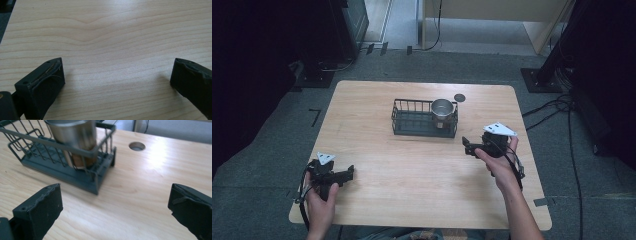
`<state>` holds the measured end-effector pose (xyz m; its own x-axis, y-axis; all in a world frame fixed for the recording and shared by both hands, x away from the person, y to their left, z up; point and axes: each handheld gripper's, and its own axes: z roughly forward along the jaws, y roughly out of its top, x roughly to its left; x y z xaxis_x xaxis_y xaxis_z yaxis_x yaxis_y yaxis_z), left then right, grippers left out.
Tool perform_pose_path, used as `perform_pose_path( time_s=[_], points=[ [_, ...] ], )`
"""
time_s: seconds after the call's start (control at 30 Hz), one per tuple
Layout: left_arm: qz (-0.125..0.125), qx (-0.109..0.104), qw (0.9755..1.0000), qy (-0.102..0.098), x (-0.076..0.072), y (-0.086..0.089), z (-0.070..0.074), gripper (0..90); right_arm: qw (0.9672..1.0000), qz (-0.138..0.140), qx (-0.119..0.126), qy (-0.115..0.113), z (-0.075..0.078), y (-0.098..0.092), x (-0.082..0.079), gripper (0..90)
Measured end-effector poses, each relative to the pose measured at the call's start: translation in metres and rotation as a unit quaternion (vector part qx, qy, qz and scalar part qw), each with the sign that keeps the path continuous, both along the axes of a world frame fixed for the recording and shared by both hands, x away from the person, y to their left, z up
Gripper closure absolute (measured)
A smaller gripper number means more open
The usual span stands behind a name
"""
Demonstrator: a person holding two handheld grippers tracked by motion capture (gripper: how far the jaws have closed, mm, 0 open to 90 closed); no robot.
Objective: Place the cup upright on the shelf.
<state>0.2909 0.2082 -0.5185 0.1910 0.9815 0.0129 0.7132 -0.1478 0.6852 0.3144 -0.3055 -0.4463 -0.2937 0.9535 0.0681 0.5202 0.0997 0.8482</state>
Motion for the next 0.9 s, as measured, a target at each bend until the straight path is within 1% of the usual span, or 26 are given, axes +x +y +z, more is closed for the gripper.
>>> perform_pose_path(
  time_s=[0.23, 0.33, 0.4, 0.43, 0.6, 0.77, 0.9],
  points=[
    [0.000, 0.000, 1.0000, 0.000, 0.000, 0.000, 0.000, 0.0, 0.9998, -0.017, -0.002, 0.012, -0.020, -0.025, -0.020, 0.0],
    [0.000, 0.000, 1.0000, 0.000, 0.000, 0.000, 0.000, 0.0, 0.9994, -0.030, 0.003, 0.019, -0.027, -0.035, -0.027, 0.0],
    [0.000, 0.000, 1.0000, 0.000, 0.000, 0.000, 0.000, 0.0, 0.9990, -0.037, 0.013, 0.023, -0.031, -0.041, -0.032, 0.0],
    [0.000, 0.000, 1.0000, 0.000, 0.000, 0.000, 0.000, 0.0, 0.9987, -0.040, 0.016, 0.025, -0.033, -0.043, -0.035, 0.0],
    [0.000, 0.000, 1.0000, 0.000, 0.000, 0.000, 0.000, 0.0, 0.9979, -0.052, 0.013, 0.037, -0.046, -0.054, -0.048, 0.0],
    [0.000, 0.000, 1.0000, 0.000, 0.000, 0.000, 0.000, 0.0, 0.9963, -0.068, 0.016, 0.050, -0.058, -0.065, -0.060, 0.0],
    [0.000, 0.000, 1.0000, 0.000, 0.000, 0.000, 0.000, 0.0, 0.9952, -0.075, 0.011, 0.063, -0.067, -0.070, -0.068, 0.0]
  ],
)
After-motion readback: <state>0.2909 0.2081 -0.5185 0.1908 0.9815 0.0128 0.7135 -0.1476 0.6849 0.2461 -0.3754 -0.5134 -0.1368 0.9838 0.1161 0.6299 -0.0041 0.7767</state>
